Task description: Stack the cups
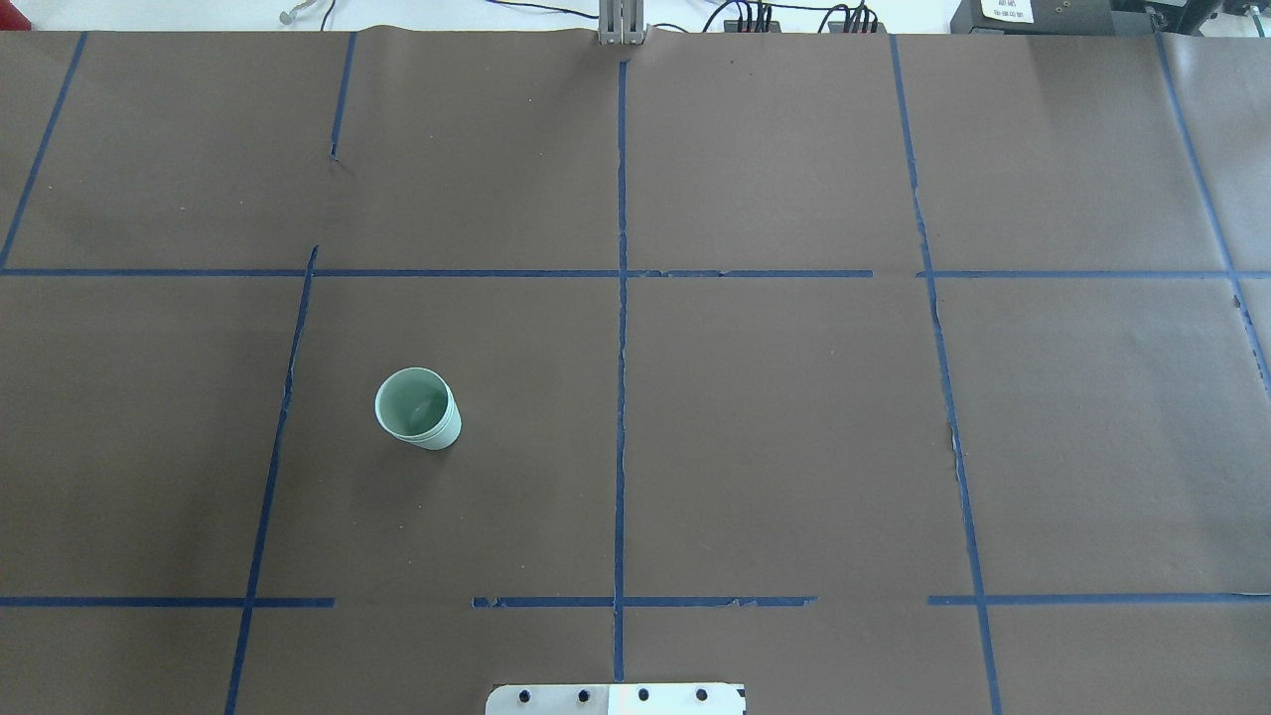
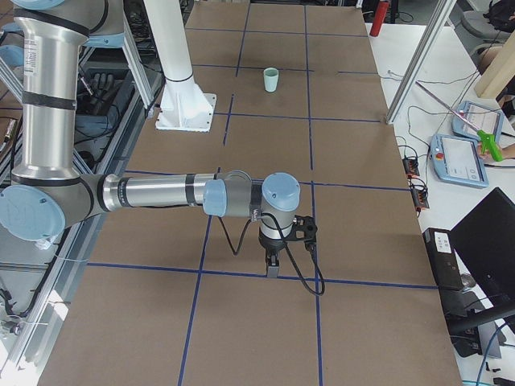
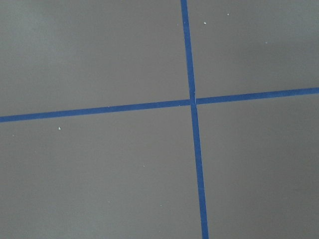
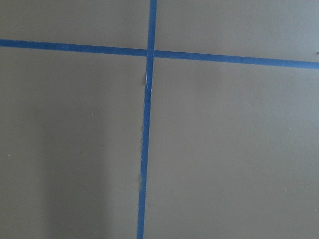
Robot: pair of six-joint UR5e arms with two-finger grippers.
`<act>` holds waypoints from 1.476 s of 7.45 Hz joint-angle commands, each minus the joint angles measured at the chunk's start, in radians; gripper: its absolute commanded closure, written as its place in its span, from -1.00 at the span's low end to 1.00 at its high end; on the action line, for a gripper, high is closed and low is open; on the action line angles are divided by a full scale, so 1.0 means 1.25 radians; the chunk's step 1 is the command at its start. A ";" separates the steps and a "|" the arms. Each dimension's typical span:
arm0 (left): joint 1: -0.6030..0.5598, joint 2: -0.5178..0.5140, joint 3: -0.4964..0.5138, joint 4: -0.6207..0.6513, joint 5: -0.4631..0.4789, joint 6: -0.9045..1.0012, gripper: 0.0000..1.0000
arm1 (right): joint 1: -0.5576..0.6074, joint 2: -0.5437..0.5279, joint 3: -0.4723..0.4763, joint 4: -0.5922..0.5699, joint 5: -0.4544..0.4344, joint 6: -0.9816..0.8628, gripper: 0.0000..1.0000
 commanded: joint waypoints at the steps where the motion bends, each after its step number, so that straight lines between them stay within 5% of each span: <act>1: -0.001 0.011 0.001 0.000 -0.010 -0.002 -1.00 | 0.000 0.000 0.000 0.001 0.000 0.000 -1.00; 11: -0.001 0.022 0.001 0.001 -0.009 -0.002 -1.00 | 0.000 0.000 0.000 0.000 0.000 0.000 -1.00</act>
